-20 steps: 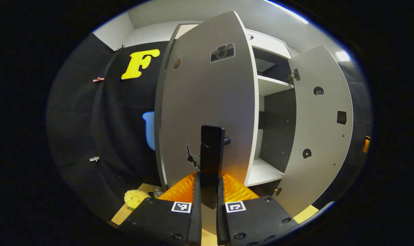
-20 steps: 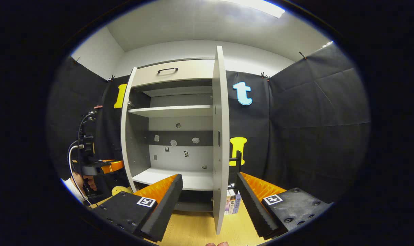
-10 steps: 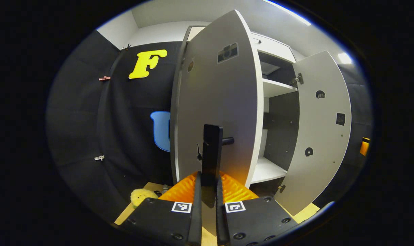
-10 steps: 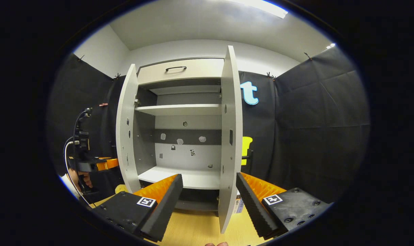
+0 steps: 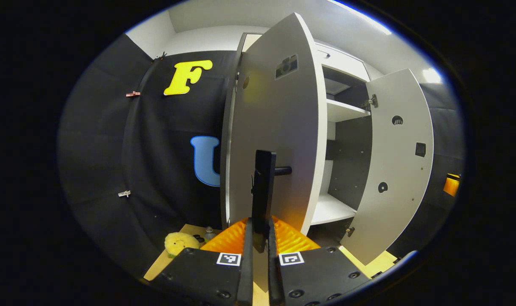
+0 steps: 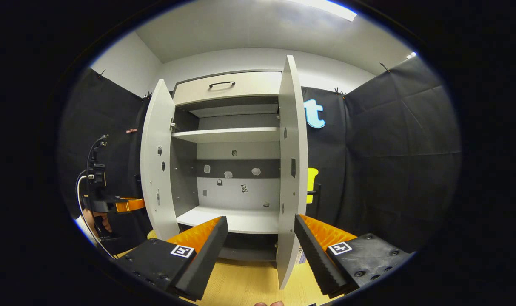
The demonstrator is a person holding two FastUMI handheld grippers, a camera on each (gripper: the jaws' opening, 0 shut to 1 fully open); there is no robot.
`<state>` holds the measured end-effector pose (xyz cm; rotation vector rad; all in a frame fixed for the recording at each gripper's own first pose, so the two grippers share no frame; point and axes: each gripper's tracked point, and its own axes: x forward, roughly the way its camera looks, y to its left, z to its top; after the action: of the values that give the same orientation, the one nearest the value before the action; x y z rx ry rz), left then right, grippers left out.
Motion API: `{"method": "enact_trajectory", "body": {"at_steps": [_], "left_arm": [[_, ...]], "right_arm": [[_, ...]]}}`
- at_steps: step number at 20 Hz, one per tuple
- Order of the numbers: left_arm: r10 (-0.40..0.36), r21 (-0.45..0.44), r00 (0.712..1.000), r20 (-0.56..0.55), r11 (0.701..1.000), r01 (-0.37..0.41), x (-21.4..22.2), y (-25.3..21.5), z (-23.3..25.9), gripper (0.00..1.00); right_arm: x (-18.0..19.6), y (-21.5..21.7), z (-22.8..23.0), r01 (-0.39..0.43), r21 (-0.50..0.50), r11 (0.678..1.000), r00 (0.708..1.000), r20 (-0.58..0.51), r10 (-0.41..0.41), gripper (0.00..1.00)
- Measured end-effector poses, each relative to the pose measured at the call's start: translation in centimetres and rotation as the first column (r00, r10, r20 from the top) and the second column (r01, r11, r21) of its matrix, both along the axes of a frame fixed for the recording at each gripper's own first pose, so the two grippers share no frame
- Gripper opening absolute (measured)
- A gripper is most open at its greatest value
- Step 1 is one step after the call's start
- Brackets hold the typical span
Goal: Open the right door of the double-door shoe cabinet with the right hand, and open the left door with the left hand.
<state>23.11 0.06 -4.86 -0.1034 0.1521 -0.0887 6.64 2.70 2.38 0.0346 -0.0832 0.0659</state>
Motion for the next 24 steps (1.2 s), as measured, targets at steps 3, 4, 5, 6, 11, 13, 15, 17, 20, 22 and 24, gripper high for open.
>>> {"method": "enact_trajectory", "body": {"at_steps": [3,4,5,6,11,13,15,17,20,22,24], "left_arm": [[0.017,-0.001,1.0,0.002,1.0,-0.017,0.0,0.3,0.0,0.22],[0.027,-0.002,1.0,0.001,1.0,-0.027,0.0,0.6,0.1,0.21],[0.038,-0.004,0.999,0.003,0.999,-0.038,-0.1,0.8,0.0,0.18],[0.047,-0.003,0.999,0.004,0.999,-0.047,-0.1,1.0,0.1,0.18],[0.079,0.067,0.997,0.016,0.995,-0.08,-0.2,3.2,0.3,0.16],[0.104,0.089,0.994,0.036,0.99,-0.107,-0.1,4.5,0.6,0.16],[0.174,0.102,0.984,0.045,0.979,-0.177,-0.1,6.6,0.8,0.13],[0.168,0.049,0.985,0.041,0.984,-0.17,0.0,6.5,0.6,0.07],[0.117,-0.003,0.993,0.032,0.993,-0.117,-0.2,4.6,0.7,0.13],[0.132,0.05,0.991,0.033,0.99,-0.134,-0.3,6.0,0.4,0.13],[0.142,0.073,0.99,0.024,0.987,-0.143,-0.4,6.5,0.3,0.13]], "right_arm": [[-0.3,0.4,-0.2,-0.009,-0.01,1.0,1.0,0.0,0.009,0.98],[-0.2,0.3,-0.1,-0.008,-0.011,1.0,1.0,0.001,0.008,0.98],[-0.3,0.3,-0.1,-0.008,-0.01,1.0,1.0,0.001,0.008,0.98],[-0.2,0.2,-0.1,-0.008,-0.008,1.0,1.0,0.001,0.008,0.98],[-0.2,0.6,-0.2,-0.024,-0.002,1.0,1.0,-0.006,0.024,0.98],[-0.3,0.7,-0.4,-0.035,-0.012,0.999,0.999,-0.008,0.035,0.98],[-0.4,0.9,-0.3,-0.042,-0.018,0.999,0.999,-0.007,0.042,0.98],[-0.5,1.2,-0.3,-0.05,-0.012,0.999,0.999,-0.008,0.05,0.98],[-0.2,1.9,-0.5,-0.058,-0.007,0.998,0.998,-0.01,0.058,0.98],[-0.1,2.0,-0.5,-0.064,-0.004,0.998,0.998,-0.012,0.064,0.98],[-0.1,1.9,-0.6,-0.061,-0.001,0.998,0.998,-0.016,0.061,0.98]]}}
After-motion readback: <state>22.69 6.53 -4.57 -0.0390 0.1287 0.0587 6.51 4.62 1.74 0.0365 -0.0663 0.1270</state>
